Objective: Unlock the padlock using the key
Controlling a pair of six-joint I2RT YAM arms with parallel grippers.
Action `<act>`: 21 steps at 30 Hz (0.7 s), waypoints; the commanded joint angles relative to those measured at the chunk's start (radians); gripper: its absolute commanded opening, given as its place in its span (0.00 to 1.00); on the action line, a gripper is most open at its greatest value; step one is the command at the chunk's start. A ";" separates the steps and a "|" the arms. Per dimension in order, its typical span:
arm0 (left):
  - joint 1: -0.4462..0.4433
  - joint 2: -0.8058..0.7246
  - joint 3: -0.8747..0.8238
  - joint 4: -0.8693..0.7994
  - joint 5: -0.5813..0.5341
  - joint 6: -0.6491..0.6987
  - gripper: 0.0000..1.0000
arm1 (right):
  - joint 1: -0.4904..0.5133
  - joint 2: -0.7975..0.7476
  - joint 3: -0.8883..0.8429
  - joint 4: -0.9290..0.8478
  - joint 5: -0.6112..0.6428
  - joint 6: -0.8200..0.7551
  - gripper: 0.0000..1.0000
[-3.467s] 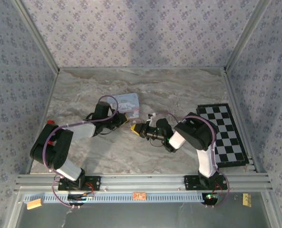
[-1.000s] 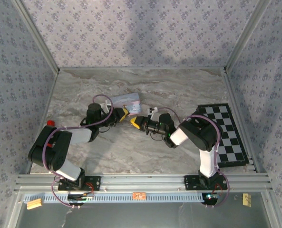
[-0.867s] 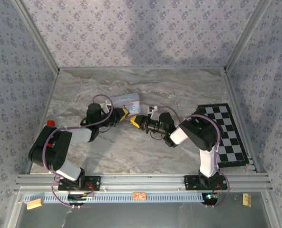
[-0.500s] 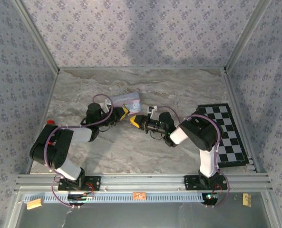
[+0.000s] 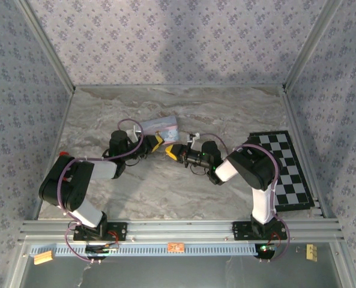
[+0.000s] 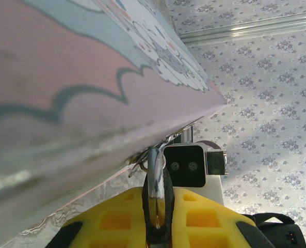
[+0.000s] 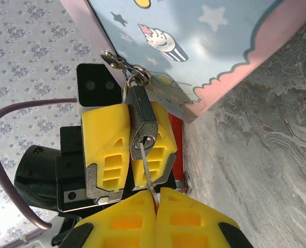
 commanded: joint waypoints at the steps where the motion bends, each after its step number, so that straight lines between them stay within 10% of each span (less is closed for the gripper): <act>1: 0.001 0.001 0.017 0.028 0.040 -0.022 0.00 | -0.003 0.008 0.012 0.026 -0.021 0.006 0.00; 21: -0.001 -0.018 0.013 0.025 0.067 -0.022 0.00 | 0.016 0.027 0.035 0.026 -0.011 0.003 0.00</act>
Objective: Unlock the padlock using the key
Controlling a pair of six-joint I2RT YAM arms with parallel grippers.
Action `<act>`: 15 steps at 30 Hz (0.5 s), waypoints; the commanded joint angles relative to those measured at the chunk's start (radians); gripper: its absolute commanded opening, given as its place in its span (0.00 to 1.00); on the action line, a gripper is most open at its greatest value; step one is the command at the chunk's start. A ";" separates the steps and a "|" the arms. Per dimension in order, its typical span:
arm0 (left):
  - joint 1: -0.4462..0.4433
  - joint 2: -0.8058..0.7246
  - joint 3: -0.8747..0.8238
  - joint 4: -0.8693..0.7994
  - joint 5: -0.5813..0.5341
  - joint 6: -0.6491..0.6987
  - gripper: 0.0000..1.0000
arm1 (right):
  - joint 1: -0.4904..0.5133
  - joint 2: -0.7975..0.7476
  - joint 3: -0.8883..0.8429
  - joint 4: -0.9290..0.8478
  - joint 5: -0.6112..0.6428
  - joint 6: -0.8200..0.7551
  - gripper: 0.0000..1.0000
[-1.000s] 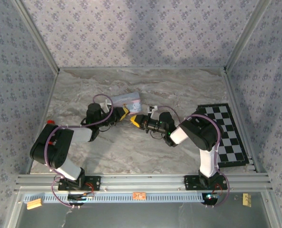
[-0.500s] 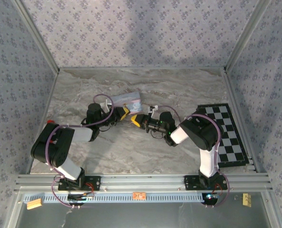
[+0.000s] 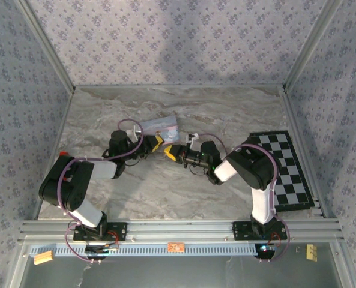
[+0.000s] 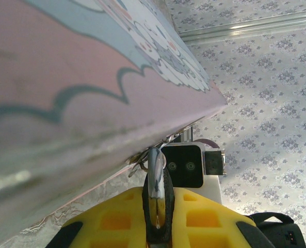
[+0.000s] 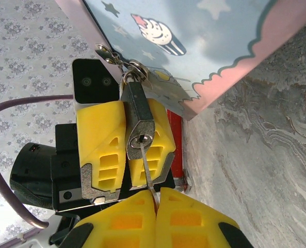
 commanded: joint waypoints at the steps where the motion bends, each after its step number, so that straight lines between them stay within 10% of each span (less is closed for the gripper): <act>1: -0.001 -0.018 0.012 0.026 0.062 -0.021 0.00 | 0.008 0.016 0.027 0.027 -0.010 0.004 0.00; 15: -0.008 -0.041 0.011 -0.001 0.114 0.005 0.00 | -0.029 0.005 0.021 0.027 -0.055 -0.011 0.00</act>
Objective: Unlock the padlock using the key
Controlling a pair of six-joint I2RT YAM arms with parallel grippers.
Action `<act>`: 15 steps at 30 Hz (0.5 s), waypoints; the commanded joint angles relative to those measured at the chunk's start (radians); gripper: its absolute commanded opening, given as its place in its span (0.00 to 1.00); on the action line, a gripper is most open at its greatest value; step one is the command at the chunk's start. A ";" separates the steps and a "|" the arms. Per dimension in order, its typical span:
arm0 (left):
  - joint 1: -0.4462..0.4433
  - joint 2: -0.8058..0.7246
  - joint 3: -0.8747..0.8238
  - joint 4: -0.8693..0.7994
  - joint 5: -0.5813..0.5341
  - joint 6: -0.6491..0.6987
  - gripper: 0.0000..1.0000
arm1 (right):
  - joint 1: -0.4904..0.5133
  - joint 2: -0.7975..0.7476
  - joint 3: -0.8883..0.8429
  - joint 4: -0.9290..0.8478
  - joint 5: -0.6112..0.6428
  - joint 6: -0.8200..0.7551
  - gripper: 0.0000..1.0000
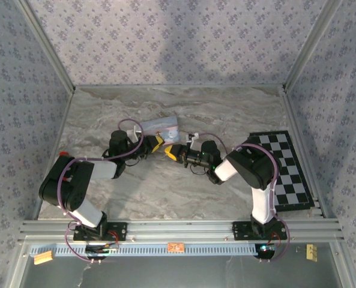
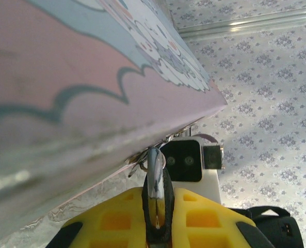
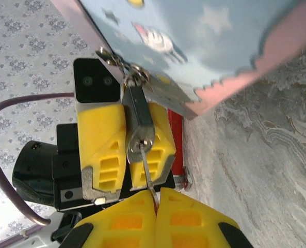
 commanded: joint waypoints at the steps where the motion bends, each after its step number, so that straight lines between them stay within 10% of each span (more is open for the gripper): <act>1: -0.008 -0.043 0.009 -0.004 0.091 0.015 0.00 | -0.014 0.007 0.018 0.027 -0.025 -0.009 0.00; 15: -0.008 -0.056 0.011 -0.014 0.073 0.018 0.00 | -0.010 0.011 -0.006 0.026 0.001 -0.017 0.00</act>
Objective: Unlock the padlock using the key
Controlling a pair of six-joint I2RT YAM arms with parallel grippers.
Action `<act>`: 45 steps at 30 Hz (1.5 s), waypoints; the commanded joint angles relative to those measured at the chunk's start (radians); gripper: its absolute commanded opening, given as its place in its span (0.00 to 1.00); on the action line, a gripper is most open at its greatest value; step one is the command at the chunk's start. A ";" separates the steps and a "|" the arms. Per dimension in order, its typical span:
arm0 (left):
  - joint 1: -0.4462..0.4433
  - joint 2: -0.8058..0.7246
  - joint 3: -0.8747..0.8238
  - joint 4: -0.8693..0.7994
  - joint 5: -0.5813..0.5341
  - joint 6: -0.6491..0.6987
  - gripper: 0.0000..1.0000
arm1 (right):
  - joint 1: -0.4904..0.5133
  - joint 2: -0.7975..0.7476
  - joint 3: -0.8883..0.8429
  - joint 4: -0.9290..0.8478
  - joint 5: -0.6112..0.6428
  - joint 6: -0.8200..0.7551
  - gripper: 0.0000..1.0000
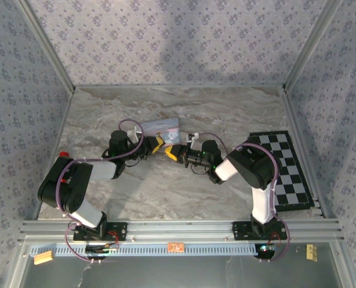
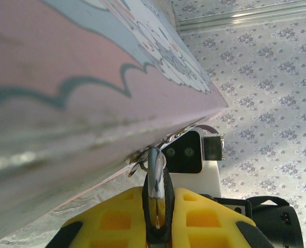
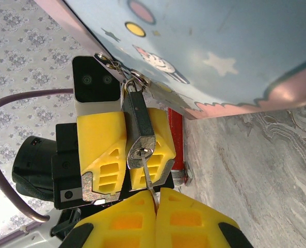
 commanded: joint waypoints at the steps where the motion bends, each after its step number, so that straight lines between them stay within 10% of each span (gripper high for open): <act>1: -0.007 -0.037 0.011 0.022 0.058 0.004 0.00 | -0.004 0.010 -0.007 0.025 0.027 -0.015 0.00; 45: -0.016 -0.069 -0.015 -0.028 0.085 0.044 0.00 | 0.011 -0.013 0.024 0.025 0.027 0.002 0.00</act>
